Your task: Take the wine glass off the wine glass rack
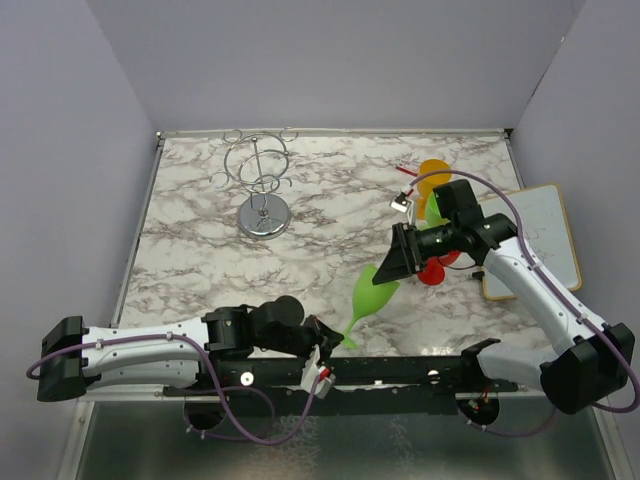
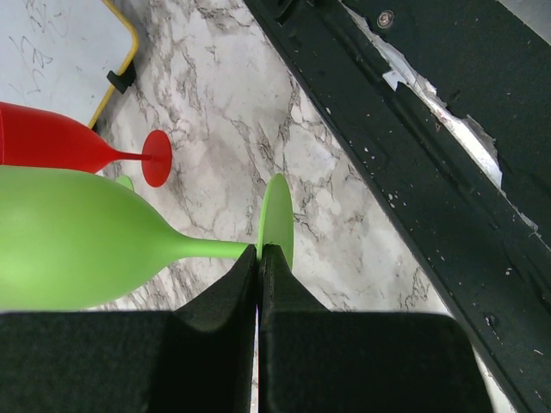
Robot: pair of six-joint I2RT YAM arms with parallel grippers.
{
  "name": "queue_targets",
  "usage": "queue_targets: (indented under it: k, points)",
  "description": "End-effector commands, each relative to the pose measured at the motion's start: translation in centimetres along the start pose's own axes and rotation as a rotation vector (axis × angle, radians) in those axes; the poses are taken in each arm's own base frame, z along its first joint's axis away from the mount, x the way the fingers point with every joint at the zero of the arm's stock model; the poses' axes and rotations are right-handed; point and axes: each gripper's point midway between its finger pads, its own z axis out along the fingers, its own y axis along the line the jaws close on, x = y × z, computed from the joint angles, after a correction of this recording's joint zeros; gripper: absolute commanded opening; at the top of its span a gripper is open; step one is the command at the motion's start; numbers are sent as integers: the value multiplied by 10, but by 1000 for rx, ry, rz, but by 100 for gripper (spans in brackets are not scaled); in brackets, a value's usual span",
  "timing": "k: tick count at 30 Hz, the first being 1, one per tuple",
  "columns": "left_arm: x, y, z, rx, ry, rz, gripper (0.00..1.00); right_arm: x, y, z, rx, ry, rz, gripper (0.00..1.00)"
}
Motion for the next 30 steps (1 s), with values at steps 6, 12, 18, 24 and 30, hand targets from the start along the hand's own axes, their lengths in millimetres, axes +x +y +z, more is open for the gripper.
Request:
queue_targets:
  k: [6, 12, 18, 24, 30]
  points:
    - [-2, 7, 1, -19, 7, -3, 0, 3, -1, 6, -43, -3, -35, 46]
    - [-7, 15, -1, -53, -11, -7, 0, 9, 8, 2, -65, -12, -42, 31]
    - [-6, 21, 0, -80, -3, 3, 0, 15, 16, -2, -84, -23, -63, 27]
    - [-5, 24, 5, -76, 11, -21, 0, 23, 17, -3, -86, -25, -64, 15]
    - [-5, 27, 1, -93, 12, -19, 0, 20, 17, -5, -64, -35, -80, 1]
